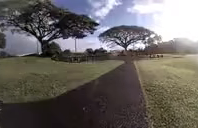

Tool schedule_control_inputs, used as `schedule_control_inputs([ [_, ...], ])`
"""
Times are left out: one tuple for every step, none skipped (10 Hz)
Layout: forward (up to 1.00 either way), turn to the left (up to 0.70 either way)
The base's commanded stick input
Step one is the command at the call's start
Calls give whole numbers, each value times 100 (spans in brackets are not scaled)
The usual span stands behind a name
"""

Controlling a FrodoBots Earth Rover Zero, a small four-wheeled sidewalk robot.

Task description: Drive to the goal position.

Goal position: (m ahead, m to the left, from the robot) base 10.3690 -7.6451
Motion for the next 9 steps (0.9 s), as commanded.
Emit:
schedule_control_inputs([
  [44, 0],
  [45, 0],
  [45, 0],
  [45, 0],
  [45, 0],
  [45, 0],
  [45, 0],
  [45, 0],
  [45, 0],
])
